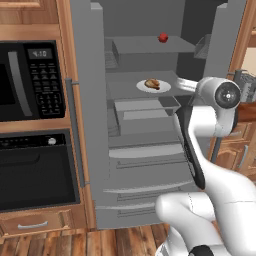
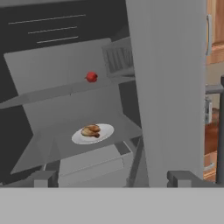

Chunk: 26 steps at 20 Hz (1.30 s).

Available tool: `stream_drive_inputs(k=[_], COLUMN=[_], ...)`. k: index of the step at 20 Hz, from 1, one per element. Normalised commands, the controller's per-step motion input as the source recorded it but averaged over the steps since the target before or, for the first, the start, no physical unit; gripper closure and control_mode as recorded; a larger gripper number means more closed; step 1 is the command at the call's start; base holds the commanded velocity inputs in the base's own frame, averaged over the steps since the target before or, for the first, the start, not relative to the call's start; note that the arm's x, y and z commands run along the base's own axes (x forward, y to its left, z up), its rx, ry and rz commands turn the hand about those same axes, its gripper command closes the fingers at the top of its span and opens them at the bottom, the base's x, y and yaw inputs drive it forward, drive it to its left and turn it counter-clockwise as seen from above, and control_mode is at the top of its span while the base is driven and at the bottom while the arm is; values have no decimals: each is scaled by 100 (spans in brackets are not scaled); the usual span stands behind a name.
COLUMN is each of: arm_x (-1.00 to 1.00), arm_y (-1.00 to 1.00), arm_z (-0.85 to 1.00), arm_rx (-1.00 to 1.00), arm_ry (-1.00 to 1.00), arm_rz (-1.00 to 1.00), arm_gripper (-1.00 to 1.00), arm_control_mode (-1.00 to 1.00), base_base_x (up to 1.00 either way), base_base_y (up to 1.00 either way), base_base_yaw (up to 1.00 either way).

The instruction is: Retrieve the chicken drumstick from the fridge and place it on the saucepan with marinade on the stove.

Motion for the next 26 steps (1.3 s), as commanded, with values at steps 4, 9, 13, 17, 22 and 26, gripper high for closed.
stream_drive_inputs(k=[4, 9, 13, 17, 22, 26], arm_x=[64, 91, 77, 72, 59, 56], arm_y=[0, 1, 0, -1, -30, -61], arm_z=[0, 0, 0, -8, -36, -38], arm_rx=[0, 0, -8, -13, -21, -19], arm_ry=[0, 5, 7, 3, 3, 6], arm_rz=[0, -1, -18, -20, -20, -15], arm_gripper=[-100, -100, -100, -100, -100, -100], arm_control_mode=[-100, -100, -100, -100, -100, -100], base_base_x=[0, 0, 0, 0, 0, 0], base_base_y=[0, 0, 0, 0, 0, 0], base_base_yaw=[0, 0, 0, 0, 0, 0])
